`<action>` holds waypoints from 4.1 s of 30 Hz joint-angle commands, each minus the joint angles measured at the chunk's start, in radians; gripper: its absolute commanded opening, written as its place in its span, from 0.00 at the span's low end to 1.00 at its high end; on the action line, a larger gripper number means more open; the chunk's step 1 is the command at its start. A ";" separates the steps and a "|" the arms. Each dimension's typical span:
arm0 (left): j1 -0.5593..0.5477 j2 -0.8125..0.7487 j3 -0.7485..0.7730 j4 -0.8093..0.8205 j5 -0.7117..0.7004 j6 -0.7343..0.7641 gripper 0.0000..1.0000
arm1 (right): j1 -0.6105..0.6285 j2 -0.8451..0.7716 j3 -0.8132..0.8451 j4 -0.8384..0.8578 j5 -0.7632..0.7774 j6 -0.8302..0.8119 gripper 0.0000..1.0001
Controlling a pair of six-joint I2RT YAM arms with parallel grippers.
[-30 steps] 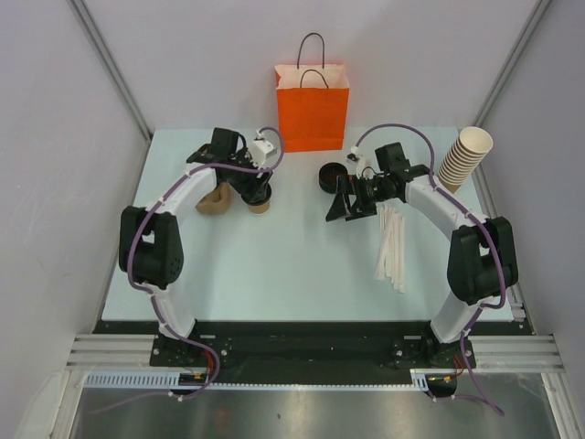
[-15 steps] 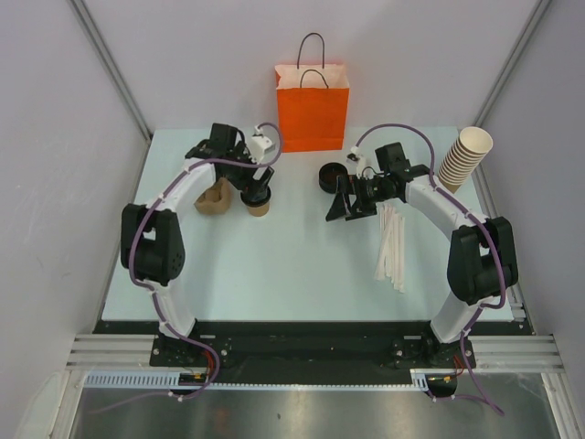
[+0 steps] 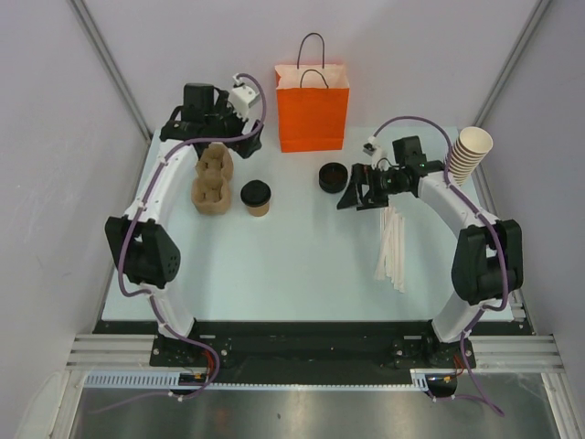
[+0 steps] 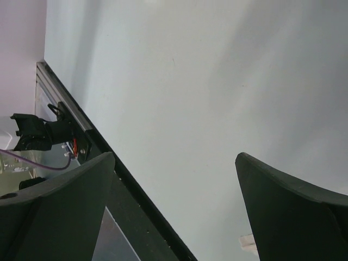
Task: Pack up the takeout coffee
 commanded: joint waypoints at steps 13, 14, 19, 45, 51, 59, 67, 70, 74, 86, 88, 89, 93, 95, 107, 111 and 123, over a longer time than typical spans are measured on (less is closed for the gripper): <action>0.113 0.082 0.181 0.241 0.045 -0.182 0.94 | -0.098 -0.064 0.113 0.007 0.072 -0.059 1.00; 0.112 0.107 0.206 0.265 0.078 -0.173 0.94 | -0.098 -0.063 0.116 0.013 0.073 -0.054 1.00; 0.101 0.206 0.307 0.468 0.269 -0.076 0.96 | -0.137 -0.058 0.136 0.007 0.078 -0.048 1.00; -0.084 0.595 0.559 0.499 0.165 0.596 0.98 | -0.197 -0.066 0.111 -0.018 0.069 -0.048 1.00; -0.095 0.595 0.543 0.444 0.166 0.677 0.93 | -0.197 -0.070 0.111 -0.024 0.073 -0.051 1.00; -0.098 0.481 0.409 0.448 0.155 0.685 0.61 | -0.202 -0.084 0.111 -0.022 0.070 -0.048 1.00; -0.097 0.444 0.381 0.460 0.117 0.667 0.13 | -0.234 -0.093 0.111 -0.019 0.052 -0.036 0.99; -0.097 0.438 0.382 0.505 0.091 0.627 0.00 | -0.248 -0.101 0.111 -0.016 0.044 -0.033 0.98; -0.098 0.415 0.384 0.603 0.047 0.518 0.00 | -0.260 -0.110 0.111 -0.010 0.039 -0.030 0.98; -0.110 0.097 0.260 0.631 0.102 0.311 0.00 | -0.332 -0.179 0.111 -0.010 0.012 -0.020 0.98; -0.120 0.034 0.171 0.590 0.126 0.311 0.00 | -0.346 -0.190 0.113 -0.013 -0.006 -0.016 0.98; -0.123 -0.044 0.134 0.582 0.137 0.312 0.00 | -0.358 -0.197 0.113 -0.016 -0.010 -0.019 0.98; -0.166 -0.238 -0.100 0.504 0.155 0.370 0.00 | -0.381 -0.219 0.117 -0.040 -0.022 -0.025 0.98; -0.199 -0.302 -0.192 0.467 0.152 0.377 0.00 | -0.392 -0.233 0.117 -0.051 -0.025 -0.025 0.99; -0.351 -0.591 -0.476 0.206 0.111 0.295 0.00 | -0.400 -0.274 0.117 -0.088 -0.036 -0.031 0.99; -0.403 -0.613 -0.559 0.221 0.080 0.254 0.00 | -0.400 -0.274 0.117 -0.090 -0.039 -0.028 0.99; -0.468 -0.525 -0.619 0.306 0.021 0.188 0.00 | -0.400 -0.263 0.116 -0.085 -0.043 -0.022 0.99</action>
